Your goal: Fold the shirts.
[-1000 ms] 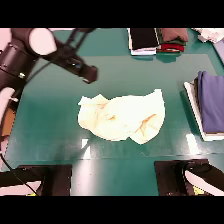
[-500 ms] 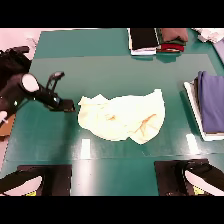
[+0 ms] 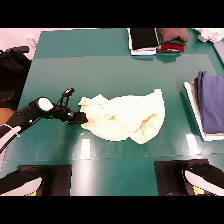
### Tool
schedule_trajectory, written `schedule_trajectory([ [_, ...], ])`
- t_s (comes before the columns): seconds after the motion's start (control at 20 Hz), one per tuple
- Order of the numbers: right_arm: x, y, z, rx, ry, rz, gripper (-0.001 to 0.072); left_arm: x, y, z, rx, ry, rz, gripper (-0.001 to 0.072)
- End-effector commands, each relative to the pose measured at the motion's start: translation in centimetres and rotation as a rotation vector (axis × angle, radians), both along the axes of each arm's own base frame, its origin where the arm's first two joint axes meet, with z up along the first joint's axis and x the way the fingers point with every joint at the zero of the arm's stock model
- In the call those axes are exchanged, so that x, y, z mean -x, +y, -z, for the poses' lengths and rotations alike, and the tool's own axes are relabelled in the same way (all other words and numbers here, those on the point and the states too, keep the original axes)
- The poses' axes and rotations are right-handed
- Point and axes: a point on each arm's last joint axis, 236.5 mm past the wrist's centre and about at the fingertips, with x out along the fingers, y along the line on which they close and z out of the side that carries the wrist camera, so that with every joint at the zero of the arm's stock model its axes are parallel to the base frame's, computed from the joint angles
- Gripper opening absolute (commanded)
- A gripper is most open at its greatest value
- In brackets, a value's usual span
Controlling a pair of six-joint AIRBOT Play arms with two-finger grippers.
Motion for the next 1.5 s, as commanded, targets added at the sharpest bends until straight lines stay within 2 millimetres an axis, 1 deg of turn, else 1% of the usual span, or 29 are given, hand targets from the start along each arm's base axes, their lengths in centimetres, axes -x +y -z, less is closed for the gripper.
schedule_trajectory([
  [0.0, -0.3, -0.1, 3.2, 0.045, 0.113, -0.009, 0.0021, -1.2, -0.9, -0.3, 0.011, -0.052, -0.031, 0.0023],
  [0.05, -0.3, -0.7, 4.5, 0.062, 0.167, -0.002, 0.0021, -2.2, -0.5, -1.2, 0.013, -0.07, -0.043, 0.0024],
  [0.1, -0.2, -1.7, 6.4, 0.079, 0.236, 0.012, 0.0021, -3.5, 0.1, -2.4, 0.015, -0.095, -0.052, 0.0024],
  [0.2, 0.1, -5.0, 10.9, 0.09, 0.382, 0.083, 0.0021, -6.7, 2.0, -6.1, 0.006, -0.185, -0.083, 0.0024],
  [0.25, 0.4, -7.0, 13.7, 0.087, 0.461, 0.131, 0.0021, -8.3, 3.2, -8.3, -0.004, -0.238, -0.096, 0.0024],
  [0.35, 1.3, -10.7, 19.7, 0.061, 0.619, 0.229, 0.0021, -10.6, 4.6, -11.9, -0.021, -0.322, -0.108, 0.0024],
  [0.4, 2.0, -12.4, 23.2, 0.035, 0.699, 0.281, 0.0022, -11.3, 4.9, -13.1, -0.038, -0.36, -0.102, 0.0024],
  [0.45, 2.5, -13.6, 26.6, -0.015, 0.768, 0.323, 0.0038, -11.9, 4.8, -14.2, -0.036, -0.385, -0.102, 0.0024],
  [0.5, 2.7, -14.0, 29.4, -0.083, 0.818, 0.35, 0.0205, -12.2, 4.8, -14.8, -0.033, -0.402, -0.105, 0.0024],
  [0.55, 2.7, -14.4, 31.9, -0.156, 0.861, 0.38, 0.0401, -12.4, 4.8, -15.0, -0.031, -0.41, -0.109, 0.0024],
  [0.6, 2.4, -14.5, 34.2, -0.221, 0.895, 0.396, 0.0455, -12.3, 4.8, -14.8, -0.033, -0.406, -0.107, 0.0024],
  [0.65, 1.9, -14.5, 36.2, -0.269, 0.923, 0.405, 0.0455, -12.2, 4.8, -14.7, -0.034, -0.399, -0.104, 0.0024],
  [0.7, 1.3, -14.3, 37.7, -0.309, 0.939, 0.404, 0.0455, -12.1, 4.8, -14.5, -0.035, -0.392, -0.1, 0.0024],
  [0.75, 0.5, -13.9, 39.0, -0.342, 0.952, 0.393, 0.0455, -12.0, 4.8, -14.4, -0.036, -0.385, -0.097, 0.0024],
  [0.85, -1.4, -12.6, 40.8, -0.381, 0.967, 0.364, 0.0453, -11.9, 4.7, -14.4, -0.036, -0.381, -0.095, 0.0024],
  [0.95, -3.6, -11.6, 42.3, -0.359, 0.962, 0.35, 0.0453, -11.9, 4.7, -14.3, -0.036, -0.38, -0.095, 0.0024],
  [1.05, -5.8, -10.5, 43.5, -0.335, 0.952, 0.332, 0.0453, -11.9, 4.7, -14.4, -0.036, -0.381, -0.096, 0.0024],
  [1.15, -7.5, -9.2, 44.6, -0.315, 0.962, 0.298, 0.0451, -11.8, 4.7, -14.3, -0.036, -0.38, -0.095, 0.0024],
  [1.3, -9.3, -7.4, 45.9, -0.29, 0.98, 0.249, 0.0449, -11.8, 4.7, -14.3, -0.036, -0.38, -0.095, 0.0024],
  [1.35, -9.7, -6.9, 46.1, -0.284, 0.982, 0.236, 0.0429, -11.8, 4.7, -14.3, -0.036, -0.38, -0.095, 0.0024],
  [1.4, -10.1, -6.4, 46.0, -0.274, 0.979, 0.215, 0.029, -11.9, 4.7, -14.3, -0.036, -0.38, -0.095, 0.0024],
  [1.45, -10.3, -5.8, 45.7, -0.257, 0.966, 0.184, 0.0076, -11.9, 4.7, -14.3, -0.036, -0.38, -0.095, 0.0024],
])
